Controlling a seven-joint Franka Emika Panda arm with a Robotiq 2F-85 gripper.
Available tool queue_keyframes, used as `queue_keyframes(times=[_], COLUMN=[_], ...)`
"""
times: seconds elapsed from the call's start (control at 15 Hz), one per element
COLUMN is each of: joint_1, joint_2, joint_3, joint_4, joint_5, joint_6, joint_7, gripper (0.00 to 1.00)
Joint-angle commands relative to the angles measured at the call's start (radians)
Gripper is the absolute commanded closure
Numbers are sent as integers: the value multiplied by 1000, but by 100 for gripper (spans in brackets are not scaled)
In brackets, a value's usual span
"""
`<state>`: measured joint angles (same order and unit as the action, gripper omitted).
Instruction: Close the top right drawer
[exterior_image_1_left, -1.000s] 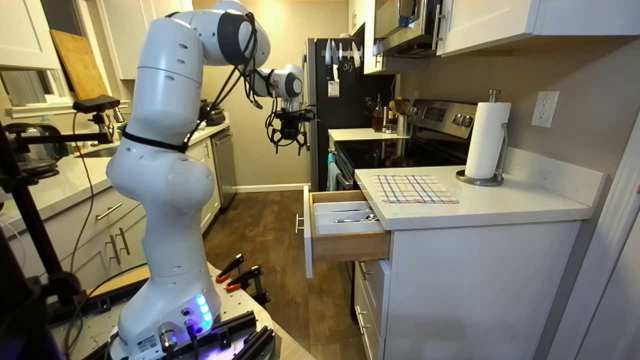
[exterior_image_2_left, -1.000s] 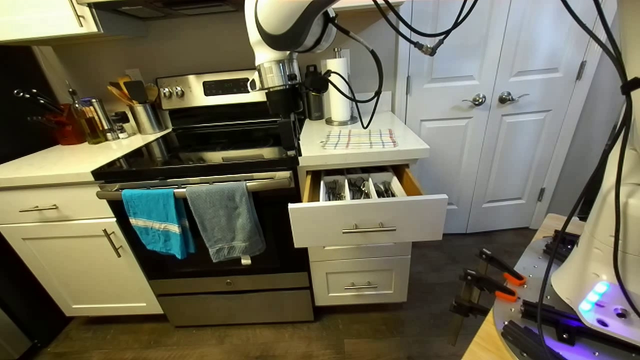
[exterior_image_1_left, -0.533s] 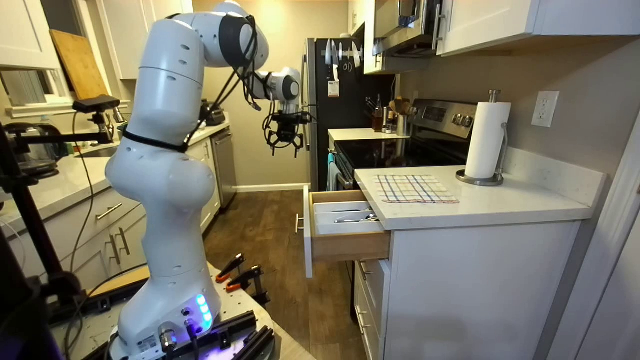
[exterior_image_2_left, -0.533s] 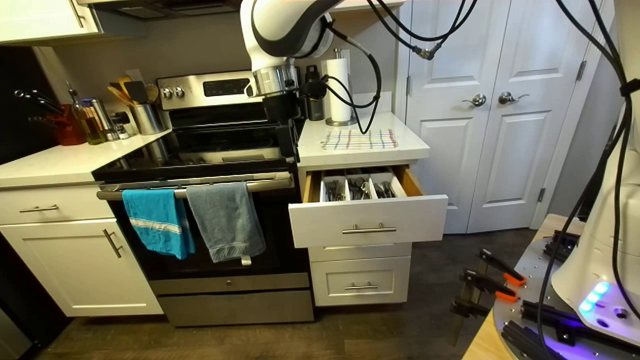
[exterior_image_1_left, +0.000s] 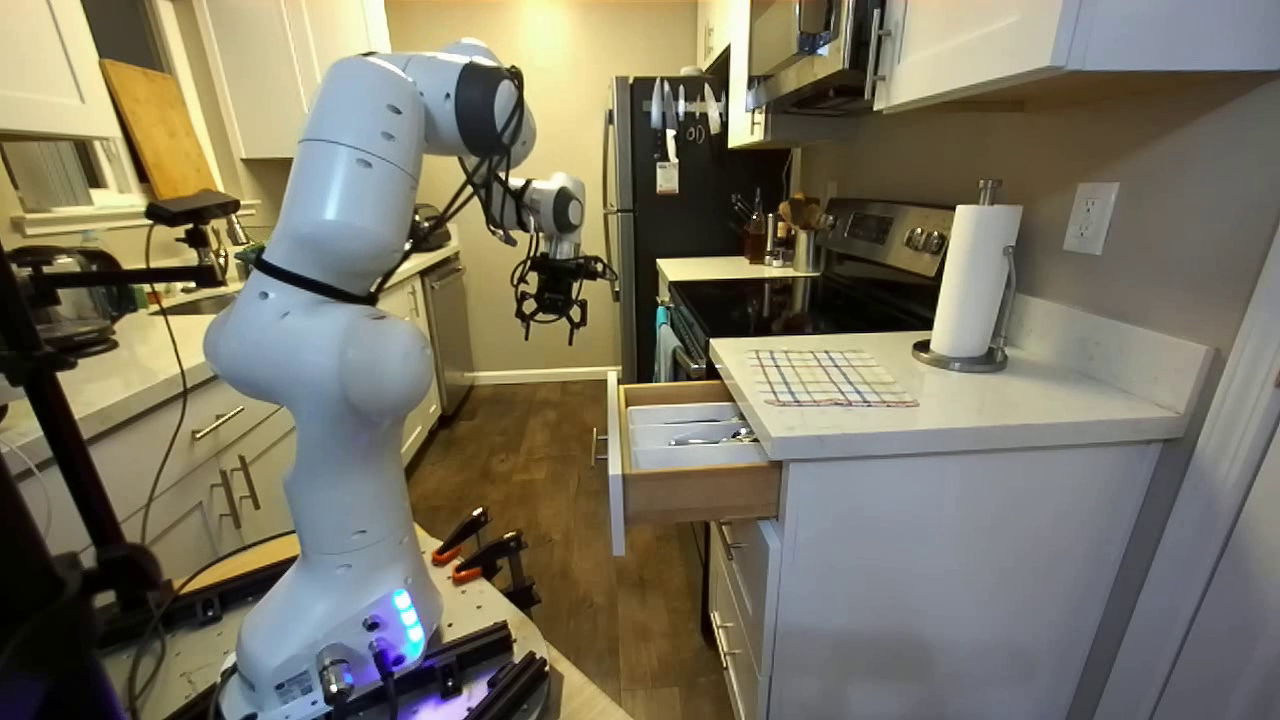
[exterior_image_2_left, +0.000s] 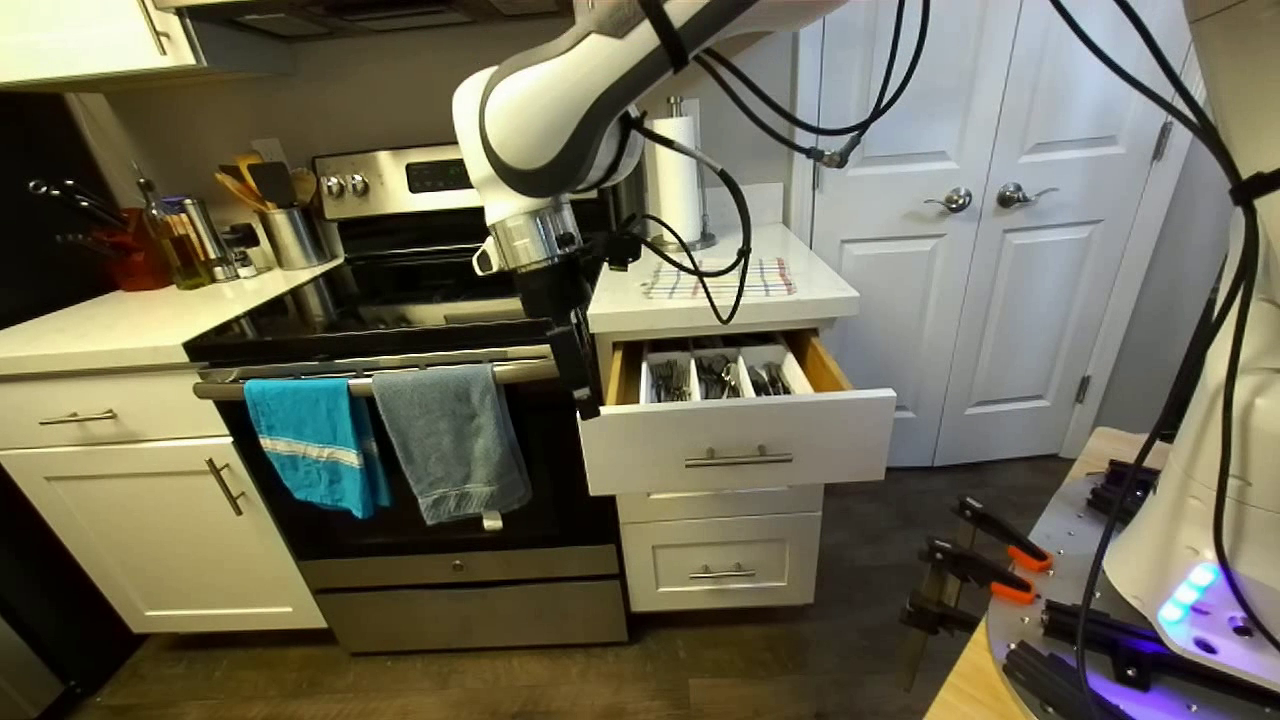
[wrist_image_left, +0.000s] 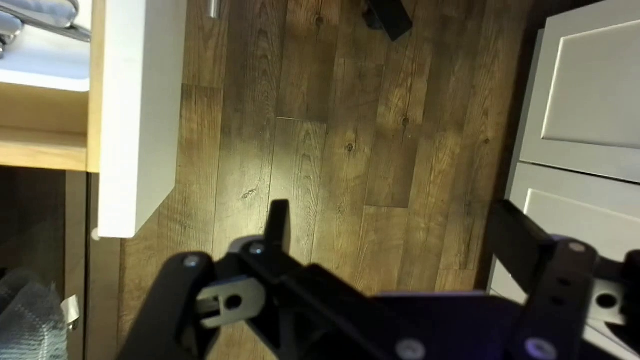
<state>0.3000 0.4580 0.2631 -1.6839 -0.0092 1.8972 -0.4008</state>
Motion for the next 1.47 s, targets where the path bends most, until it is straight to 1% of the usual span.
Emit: queue_keyframes(times=[0.0,0.4,0.8,1.13,1.4], joint_1=[-8,-34,-48,-43,-40], joint_2=[40,125,169,157,137], joint_3=[-7,-25,-28,-57,-82], joint_4=[-14,8,-1,-19,-19], joint_5=[-36,-22,-24,-68,-136], joint_6=[50,86,105,140,154], joint_7=[14,7,12,29,54], gripper=[0,0,0,0,0])
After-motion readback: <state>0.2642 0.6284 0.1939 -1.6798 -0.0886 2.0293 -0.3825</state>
